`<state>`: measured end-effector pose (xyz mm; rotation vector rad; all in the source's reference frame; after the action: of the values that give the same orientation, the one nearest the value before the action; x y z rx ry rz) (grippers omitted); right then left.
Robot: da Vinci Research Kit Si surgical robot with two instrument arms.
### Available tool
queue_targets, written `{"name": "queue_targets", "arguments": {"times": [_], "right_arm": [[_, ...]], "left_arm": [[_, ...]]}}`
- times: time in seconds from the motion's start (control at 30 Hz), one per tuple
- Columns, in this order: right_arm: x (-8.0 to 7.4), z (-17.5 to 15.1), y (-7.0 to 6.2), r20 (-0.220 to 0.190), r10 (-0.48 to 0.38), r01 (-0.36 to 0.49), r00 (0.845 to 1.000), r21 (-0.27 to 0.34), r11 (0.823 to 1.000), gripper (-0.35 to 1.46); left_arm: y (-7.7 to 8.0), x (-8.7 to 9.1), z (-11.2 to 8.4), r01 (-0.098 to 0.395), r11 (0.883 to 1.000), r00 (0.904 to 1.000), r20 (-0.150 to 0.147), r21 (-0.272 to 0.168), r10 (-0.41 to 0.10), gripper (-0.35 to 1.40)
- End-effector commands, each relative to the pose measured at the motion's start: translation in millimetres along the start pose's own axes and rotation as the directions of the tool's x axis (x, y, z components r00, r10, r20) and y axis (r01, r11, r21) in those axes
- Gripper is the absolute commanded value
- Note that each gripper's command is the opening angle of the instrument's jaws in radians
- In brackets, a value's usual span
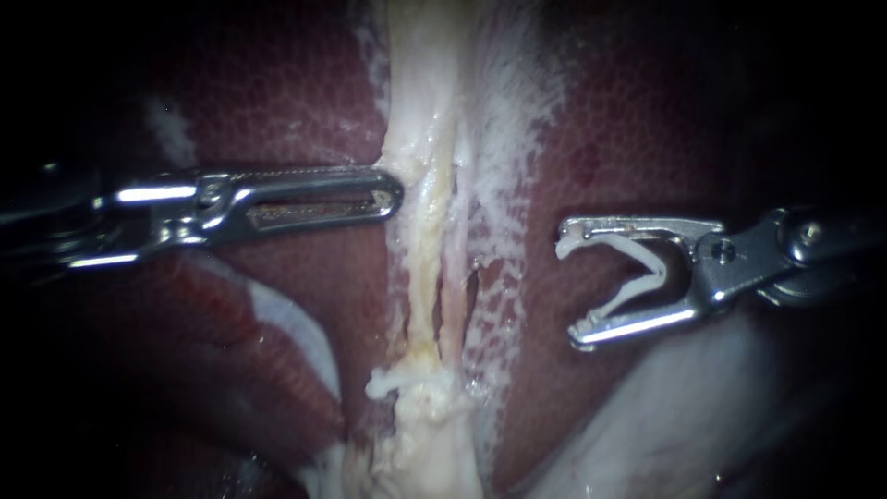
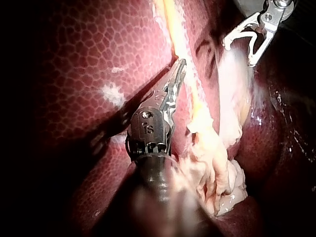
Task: Clipping second clip left tube
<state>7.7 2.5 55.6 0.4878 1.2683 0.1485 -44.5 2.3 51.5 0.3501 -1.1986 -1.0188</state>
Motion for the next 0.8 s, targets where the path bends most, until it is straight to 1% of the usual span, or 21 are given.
{"name": "queue_targets", "arguments": {"times": [0.03,0.2,0.4,0.5,0.57,0.73,0.8], "right_arm": [[-0.2,0.3,-0.1,0.000,0.004,-0.004,1.000,0.002,1.000,0.60],[-1.6,2.2,-0.4,-0.004,0.023,-0.023,1.000,0.018,1.000,0.60],[-3.7,5.0,-0.9,-0.005,0.095,-0.094,0.995,0.032,0.995,0.60],[-4.5,6.4,-1.0,-0.004,0.158,-0.158,0.987,0.040,0.987,0.60],[-4.8,7.4,-1.2,-0.003,0.219,-0.219,0.976,0.043,0.975,0.60],[-5.0,9.5,-1.2,-0.001,0.295,-0.294,0.956,0.054,0.954,0.60],[-5.1,10.2,-1.2,-0.003,0.311,-0.310,0.951,0.058,0.949,0.60]], "left_arm": [[0.0,-0.3,-0.2,0.001,1.000,1.0000,0.000,0.001,-0.001,-0.35],[-0.1,-1.3,-1.0,0.007,1.000,1.0000,0.006,0.008,-0.007,-0.35],[-1.0,-2.6,-2.1,0.014,1.000,0.9997,0.018,0.014,-0.014,-0.35],[-1.6,-3.0,-2.6,0.016,1.000,0.9996,0.023,0.016,-0.016,-0.35],[-1.8,-3.0,-2.8,0.016,1.000,0.9996,0.023,0.016,-0.017,-0.35],[-1.9,-3.0,-3.0,0.016,1.000,0.9996,0.023,0.016,-0.016,-0.35],[-1.9,-3.0,-3.0,0.016,1.000,0.9996,0.023,0.016,-0.016,-0.35]]}}
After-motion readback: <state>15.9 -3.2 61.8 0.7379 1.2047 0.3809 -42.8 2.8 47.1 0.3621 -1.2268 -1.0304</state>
